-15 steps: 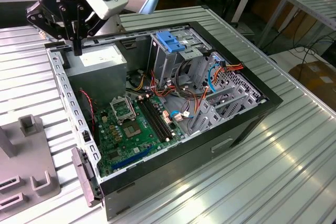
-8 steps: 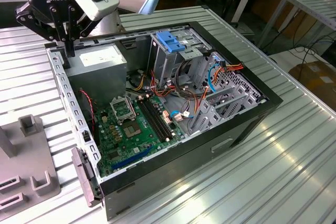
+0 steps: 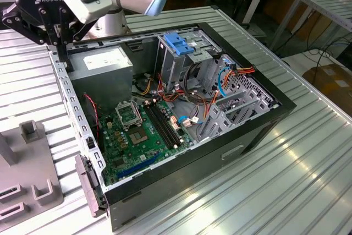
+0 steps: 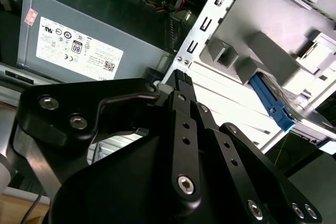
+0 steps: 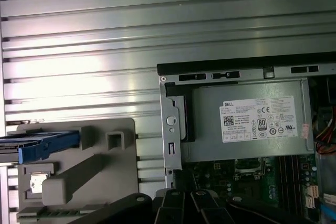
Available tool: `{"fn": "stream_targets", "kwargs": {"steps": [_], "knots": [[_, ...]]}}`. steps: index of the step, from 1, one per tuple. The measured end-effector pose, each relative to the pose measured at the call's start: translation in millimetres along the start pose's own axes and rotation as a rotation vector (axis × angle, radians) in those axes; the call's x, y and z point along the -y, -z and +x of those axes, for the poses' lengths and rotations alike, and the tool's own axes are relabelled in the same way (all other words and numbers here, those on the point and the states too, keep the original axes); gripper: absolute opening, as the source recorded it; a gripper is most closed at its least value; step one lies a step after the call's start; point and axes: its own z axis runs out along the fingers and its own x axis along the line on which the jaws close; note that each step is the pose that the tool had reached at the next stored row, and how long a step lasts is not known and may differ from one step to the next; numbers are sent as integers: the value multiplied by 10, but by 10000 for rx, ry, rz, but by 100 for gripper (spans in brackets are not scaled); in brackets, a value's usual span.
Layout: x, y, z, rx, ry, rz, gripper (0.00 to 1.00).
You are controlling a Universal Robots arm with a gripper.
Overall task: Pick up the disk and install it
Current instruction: 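Reach for the disk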
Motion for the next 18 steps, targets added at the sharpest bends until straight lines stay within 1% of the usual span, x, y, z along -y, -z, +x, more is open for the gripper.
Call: {"fn": "stream_targets", "kwargs": {"steps": [7,13,18], "knots": [[5,-2,58,0,0,0,10],[5,-2,64,0,0,0,10],[8,-4,96,1,0,0,10]]}}
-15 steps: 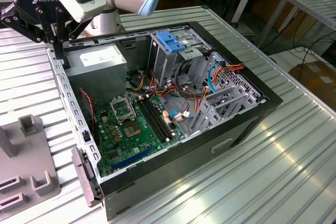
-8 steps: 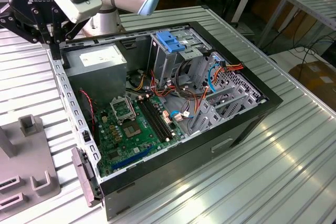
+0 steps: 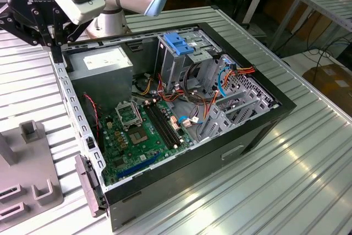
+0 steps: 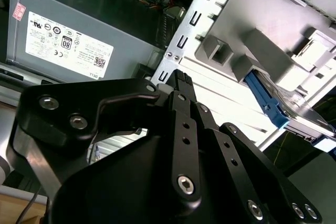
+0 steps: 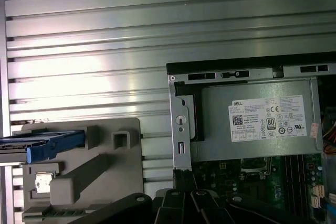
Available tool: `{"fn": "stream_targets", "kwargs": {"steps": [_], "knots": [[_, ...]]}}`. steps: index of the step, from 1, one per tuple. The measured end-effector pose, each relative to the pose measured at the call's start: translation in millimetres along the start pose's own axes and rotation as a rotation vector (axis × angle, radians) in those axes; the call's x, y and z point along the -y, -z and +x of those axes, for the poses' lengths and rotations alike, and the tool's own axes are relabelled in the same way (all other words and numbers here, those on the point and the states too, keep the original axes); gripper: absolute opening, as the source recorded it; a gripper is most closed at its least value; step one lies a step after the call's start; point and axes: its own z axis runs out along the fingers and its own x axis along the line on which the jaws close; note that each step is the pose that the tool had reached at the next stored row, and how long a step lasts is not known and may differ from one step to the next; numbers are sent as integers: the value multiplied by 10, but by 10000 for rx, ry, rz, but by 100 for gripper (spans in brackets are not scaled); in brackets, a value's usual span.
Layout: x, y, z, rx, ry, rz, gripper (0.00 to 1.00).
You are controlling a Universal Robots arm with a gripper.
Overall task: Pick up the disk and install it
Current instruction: 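Reach for the disk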
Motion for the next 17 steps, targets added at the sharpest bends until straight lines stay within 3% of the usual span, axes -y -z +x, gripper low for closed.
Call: {"fn": "stream_targets", "kwargs": {"steps": [17], "knots": [[15,-8,199,-2,1,0,10]]}}
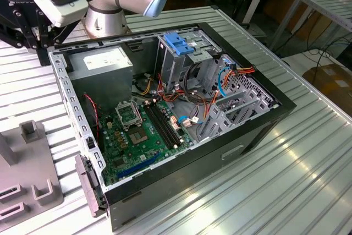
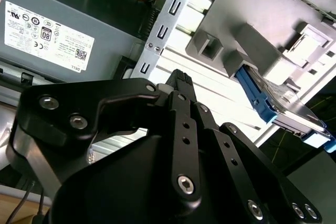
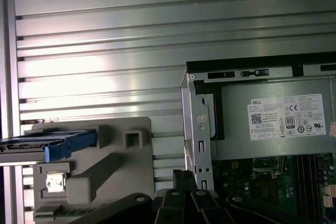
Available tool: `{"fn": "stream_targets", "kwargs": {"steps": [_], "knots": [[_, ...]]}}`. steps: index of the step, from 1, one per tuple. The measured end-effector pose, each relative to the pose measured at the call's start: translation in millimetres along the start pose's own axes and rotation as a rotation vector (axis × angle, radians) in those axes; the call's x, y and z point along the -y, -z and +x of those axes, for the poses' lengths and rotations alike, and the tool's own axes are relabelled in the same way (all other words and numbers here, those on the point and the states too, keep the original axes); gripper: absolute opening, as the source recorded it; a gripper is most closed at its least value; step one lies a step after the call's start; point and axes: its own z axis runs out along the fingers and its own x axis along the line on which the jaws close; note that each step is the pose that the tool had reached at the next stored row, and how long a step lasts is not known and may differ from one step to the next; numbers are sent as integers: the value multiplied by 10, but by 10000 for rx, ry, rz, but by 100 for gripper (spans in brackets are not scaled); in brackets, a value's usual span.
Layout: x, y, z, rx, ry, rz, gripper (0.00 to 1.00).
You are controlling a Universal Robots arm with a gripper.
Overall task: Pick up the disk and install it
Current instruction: 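Reach for the disk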
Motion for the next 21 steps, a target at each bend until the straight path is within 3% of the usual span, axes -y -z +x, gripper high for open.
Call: {"fn": "stream_targets", "kwargs": {"steps": [21], "knots": [[15,-9,226,-16,-1,1,10]]}}
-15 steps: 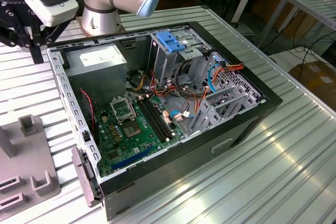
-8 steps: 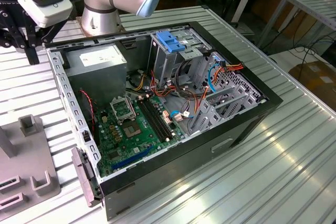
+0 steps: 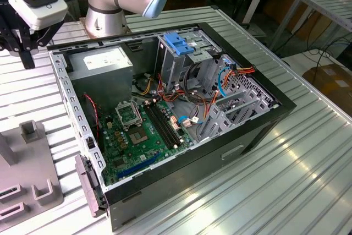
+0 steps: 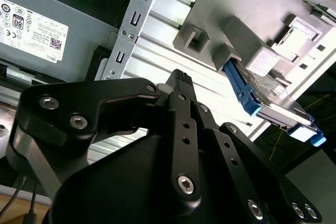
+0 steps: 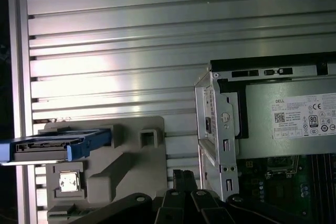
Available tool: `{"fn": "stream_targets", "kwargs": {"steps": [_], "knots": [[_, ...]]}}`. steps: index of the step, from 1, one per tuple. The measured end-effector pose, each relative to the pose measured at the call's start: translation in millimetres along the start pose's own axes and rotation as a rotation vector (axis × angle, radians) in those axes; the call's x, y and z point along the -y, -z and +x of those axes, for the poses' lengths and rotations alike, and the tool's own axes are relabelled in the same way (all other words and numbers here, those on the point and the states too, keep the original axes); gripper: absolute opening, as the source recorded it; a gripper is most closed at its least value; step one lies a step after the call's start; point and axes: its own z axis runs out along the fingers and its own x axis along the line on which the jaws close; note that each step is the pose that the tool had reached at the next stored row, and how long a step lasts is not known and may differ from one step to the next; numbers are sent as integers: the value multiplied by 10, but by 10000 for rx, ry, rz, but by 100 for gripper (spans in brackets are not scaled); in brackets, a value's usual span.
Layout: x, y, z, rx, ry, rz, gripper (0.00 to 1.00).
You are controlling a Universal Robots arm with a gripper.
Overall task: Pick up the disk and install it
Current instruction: 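Reach for the disk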
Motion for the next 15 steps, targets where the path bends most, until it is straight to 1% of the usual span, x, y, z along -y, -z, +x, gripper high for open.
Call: {"fn": "stream_targets", "kwargs": {"steps": [8,14,15], "knots": [[6,-3,84,0,-1,0,10],[15,-6,189,-1,0,1,10],[15,-7,198,0,0,0,10]]}}
